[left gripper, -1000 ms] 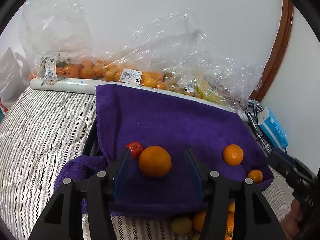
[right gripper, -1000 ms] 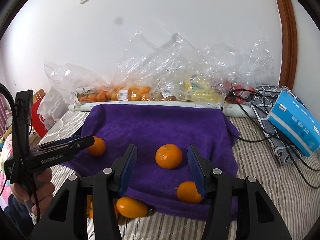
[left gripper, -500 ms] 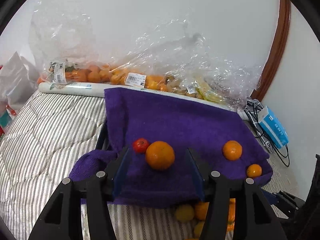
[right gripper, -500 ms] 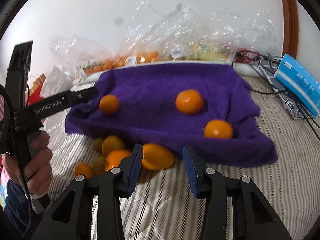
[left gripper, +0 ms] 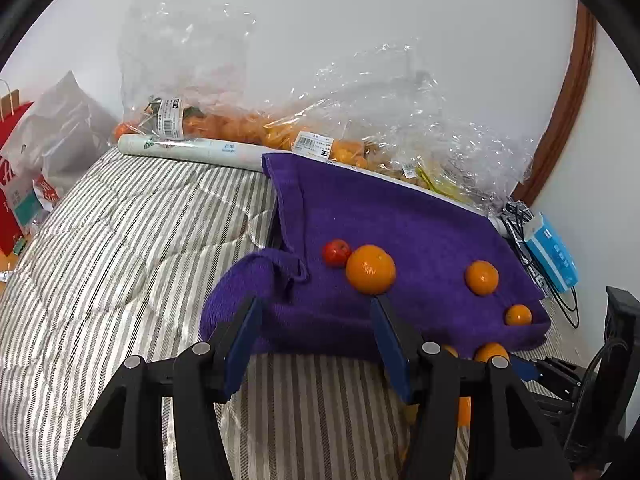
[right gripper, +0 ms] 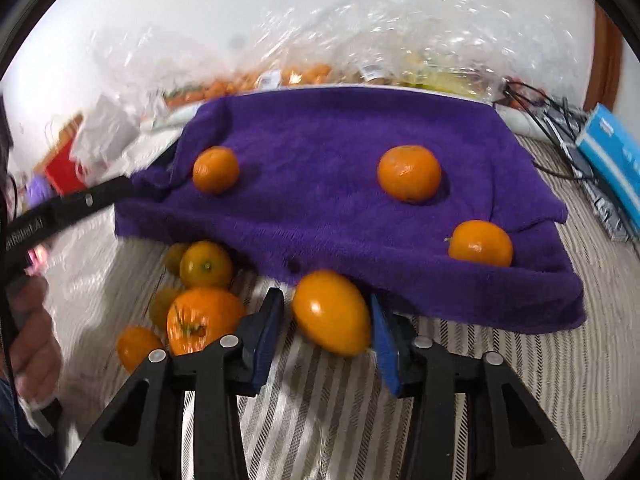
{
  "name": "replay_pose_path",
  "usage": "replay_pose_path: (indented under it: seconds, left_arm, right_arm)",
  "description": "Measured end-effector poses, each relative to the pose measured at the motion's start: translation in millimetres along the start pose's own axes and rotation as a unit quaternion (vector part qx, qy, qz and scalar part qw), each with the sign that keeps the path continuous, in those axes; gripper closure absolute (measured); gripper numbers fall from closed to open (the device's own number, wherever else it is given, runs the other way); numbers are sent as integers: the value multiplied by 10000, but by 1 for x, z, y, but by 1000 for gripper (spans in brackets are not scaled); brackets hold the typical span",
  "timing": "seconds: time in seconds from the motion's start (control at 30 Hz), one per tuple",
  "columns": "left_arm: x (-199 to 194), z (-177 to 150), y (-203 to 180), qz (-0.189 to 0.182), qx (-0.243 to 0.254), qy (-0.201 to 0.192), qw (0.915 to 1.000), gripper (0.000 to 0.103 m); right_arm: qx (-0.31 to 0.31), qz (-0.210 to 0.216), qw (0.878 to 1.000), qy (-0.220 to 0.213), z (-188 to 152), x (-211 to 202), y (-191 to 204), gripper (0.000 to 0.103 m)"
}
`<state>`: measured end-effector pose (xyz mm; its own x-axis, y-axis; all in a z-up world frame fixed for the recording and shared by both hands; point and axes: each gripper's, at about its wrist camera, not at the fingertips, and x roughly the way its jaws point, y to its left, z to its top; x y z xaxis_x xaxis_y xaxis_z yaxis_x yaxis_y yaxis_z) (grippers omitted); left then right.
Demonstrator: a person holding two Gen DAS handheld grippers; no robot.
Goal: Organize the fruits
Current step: 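Grasp an oval yellow-orange fruit with the right tool while the left tool grasps a small green-yellow fruit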
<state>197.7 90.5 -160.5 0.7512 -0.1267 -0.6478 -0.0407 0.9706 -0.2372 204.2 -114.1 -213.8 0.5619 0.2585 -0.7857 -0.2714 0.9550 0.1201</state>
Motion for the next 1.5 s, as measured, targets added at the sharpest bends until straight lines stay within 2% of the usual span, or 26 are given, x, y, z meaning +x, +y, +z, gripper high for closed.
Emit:
replay_pose_path:
  seconds: [0.17,0.23,0.3,0.4,0.5,0.57,0.7,0.87,0.93,1.37,1.5]
  left_arm:
    - [0,-7,-12,-412,279,107,9987,49]
    - [4,-11,-20,-539,479,273,9970,49]
    - [11,-15,-29,-551,652,434,9954,49]
    - [16,-20,-38,-630,870,565,9926,55]
    - [22,-24,-41,-569,942,694,9915,67]
    - [24,-25,-42,-670,958,729,9905,71]
    - [28,-27,-44,-814,1034,908,9871,72]
    - [34,-28,-46,-747,962,963,9879,74]
    - [38,-27,-46,-718,974,1029,9873,80]
    - [37,-29,-51,-419,1180,972,9874,80]
    - [28,-26,-51,-728,1175,852,9867,80]
  right_arm:
    - [63,-136,9996,-242,-15,-18,-6,69]
    - [149,-184,9992,-315,-20,-26,-13,69]
    - [165,-346,9985,-401,-24,-32,-18,69]
    - [106,-452,9975,-538,-31,-40,-23,69]
    - [84,-330,9976,-604,-32,-43,-25,69]
    - [103,-202,9978,-628,-32,-43,-28,69]
    - [193,-19,9983,-547,-31,-39,-31,69]
    - [231,118,9982,-546,-33,-37,-33,69]
    - [263,175,9980,-540,-33,-37,-35,69]
    - [239,265,9980,-513,-34,-35,-34,69]
    - [249,284,9971,-664,-35,-42,-34,69]
